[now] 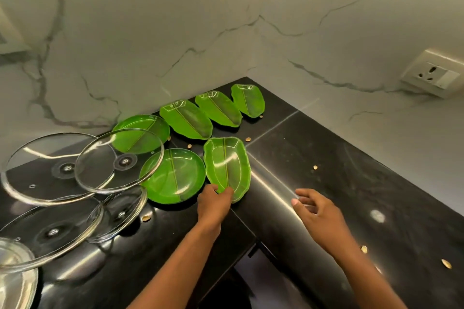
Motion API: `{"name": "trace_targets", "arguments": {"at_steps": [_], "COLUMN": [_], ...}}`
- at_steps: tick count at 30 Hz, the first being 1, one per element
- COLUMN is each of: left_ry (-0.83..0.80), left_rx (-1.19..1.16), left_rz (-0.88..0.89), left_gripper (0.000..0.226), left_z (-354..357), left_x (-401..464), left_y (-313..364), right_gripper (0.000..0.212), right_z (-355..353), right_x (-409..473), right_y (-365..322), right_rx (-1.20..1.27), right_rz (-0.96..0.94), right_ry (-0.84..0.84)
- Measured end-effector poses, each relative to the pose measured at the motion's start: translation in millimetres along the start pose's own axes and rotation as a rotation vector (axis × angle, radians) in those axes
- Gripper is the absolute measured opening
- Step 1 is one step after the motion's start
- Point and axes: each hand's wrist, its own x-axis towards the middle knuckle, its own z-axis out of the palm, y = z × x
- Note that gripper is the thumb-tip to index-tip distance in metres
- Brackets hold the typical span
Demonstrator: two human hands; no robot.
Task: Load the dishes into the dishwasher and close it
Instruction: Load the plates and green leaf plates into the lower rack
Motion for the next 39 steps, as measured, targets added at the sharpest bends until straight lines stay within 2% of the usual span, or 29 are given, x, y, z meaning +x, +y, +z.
{"name": "trace_targets", "arguments": {"at_steps": [3,9,11,14,20,25,30,34,37,39], "left_ry": [0.015,-0.001,-0.014,-0.065,-0.118,-0.433,-0.923,-1.282,-1.441,-1.506], "left_rx": [-0.113,-0.534,-0.577,-0.615,-0.582,-0.442,-0.241,-0.086,0.014,0.104], "left_rz": [-0.073,-0.251,-0.292,-0.29,-0.173,0.059,0.277,0.355,0.401,0.457], "left_gripper": [0.05,0.057,0.044,0.007,0.018,0.012,0.014,0.017,0.021,0.022], "left_z": [7.8,25.6,29.4,32.1,40.7,69.9,123.3,179.5,212.2,232.9], "left_x": [6.7,9.7,11.6,14.1,4.5,-41.9,-118.4,-196.3,-261.3,-310.0], "left_y": [6.0,14.5,15.4,20.8,45.0,70.3,97.1,95.5,79.9,62.8], "right_gripper": [0.029,0.027,0.026,0.025,0.024,0.026,0.025,0.022,0.009,0.009], "right_z": [-1.9,-19.0,-24.7,-33.3,-43.2,-61.7,-109.9,-168.3,-202.6,-219.8], "right_x": [6.7,3.7,0.1,-6.7,-28.6,-48.5,-87.6,-150.3,-211.1,-260.1], "right_y": [0.8,8.8,11.3,11.2,16.6,27.4,42.9,81.6,118.5,144.1], "right_rx": [0.025,0.042,0.041,0.053,0.092,0.228,0.629,0.633,0.573,0.545], "right_rz": [0.031,0.074,0.083,0.096,0.145,0.181,0.145,0.154,0.219,0.265], "right_ry": [0.006,0.041,0.058,0.073,0.114,0.201,0.389,0.701,0.872,0.966]}}
